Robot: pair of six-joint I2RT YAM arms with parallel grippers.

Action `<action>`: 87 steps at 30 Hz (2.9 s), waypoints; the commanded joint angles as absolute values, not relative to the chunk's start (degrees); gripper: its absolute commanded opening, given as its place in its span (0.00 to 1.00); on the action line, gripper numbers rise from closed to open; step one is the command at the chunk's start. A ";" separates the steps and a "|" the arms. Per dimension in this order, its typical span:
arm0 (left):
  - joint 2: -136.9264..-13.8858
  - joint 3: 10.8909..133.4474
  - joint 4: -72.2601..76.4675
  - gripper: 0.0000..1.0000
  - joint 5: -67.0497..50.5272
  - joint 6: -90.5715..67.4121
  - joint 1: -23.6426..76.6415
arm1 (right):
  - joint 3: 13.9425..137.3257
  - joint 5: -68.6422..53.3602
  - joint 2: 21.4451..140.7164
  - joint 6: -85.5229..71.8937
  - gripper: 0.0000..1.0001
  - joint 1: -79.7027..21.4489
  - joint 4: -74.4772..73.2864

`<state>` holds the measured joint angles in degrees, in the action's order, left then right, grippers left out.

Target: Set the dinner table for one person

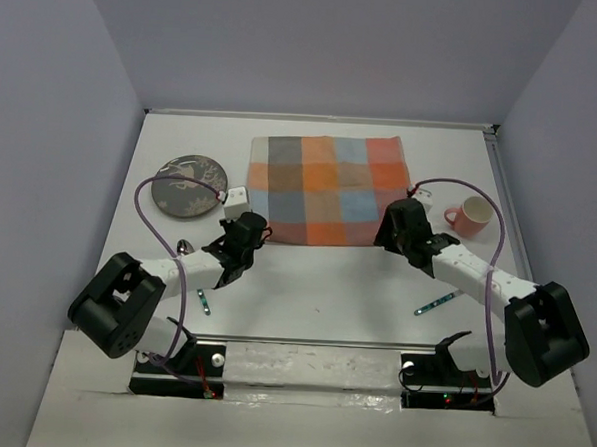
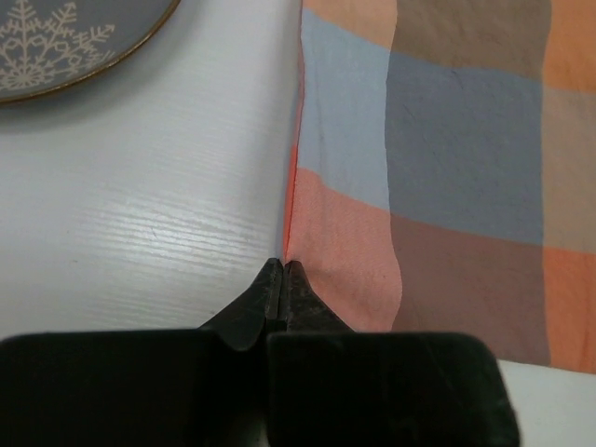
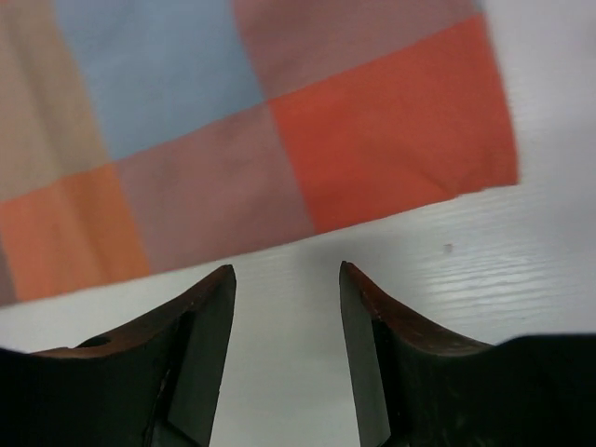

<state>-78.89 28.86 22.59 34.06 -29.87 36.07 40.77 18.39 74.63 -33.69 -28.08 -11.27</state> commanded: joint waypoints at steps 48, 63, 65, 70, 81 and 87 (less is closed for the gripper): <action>-40.70 42.17 18.20 0.00 23.29 -30.32 33.22 | 49.38 16.01 44.32 -27.78 0.00 -10.90 -13.70; -50.23 54.47 17.76 0.00 19.63 -28.47 28.93 | 65.38 7.65 50.68 -24.70 0.00 -10.90 -17.41; -55.86 57.81 17.14 0.00 13.75 -30.49 24.03 | 68.37 8.17 56.65 -23.91 0.00 -10.90 -15.83; -68.62 69.41 13.37 0.00 2.91 -32.34 13.37 | 82.65 10.89 68.89 -20.66 0.00 -10.38 -14.94; -71.03 67.20 13.53 0.00 -3.60 -32.43 10.02 | 78.47 8.97 71.47 -22.93 0.00 -9.84 -14.86; -66.80 38.03 25.64 0.00 -3.70 -38.32 9.93 | 51.80 4.58 71.17 -28.38 0.00 -9.84 -3.96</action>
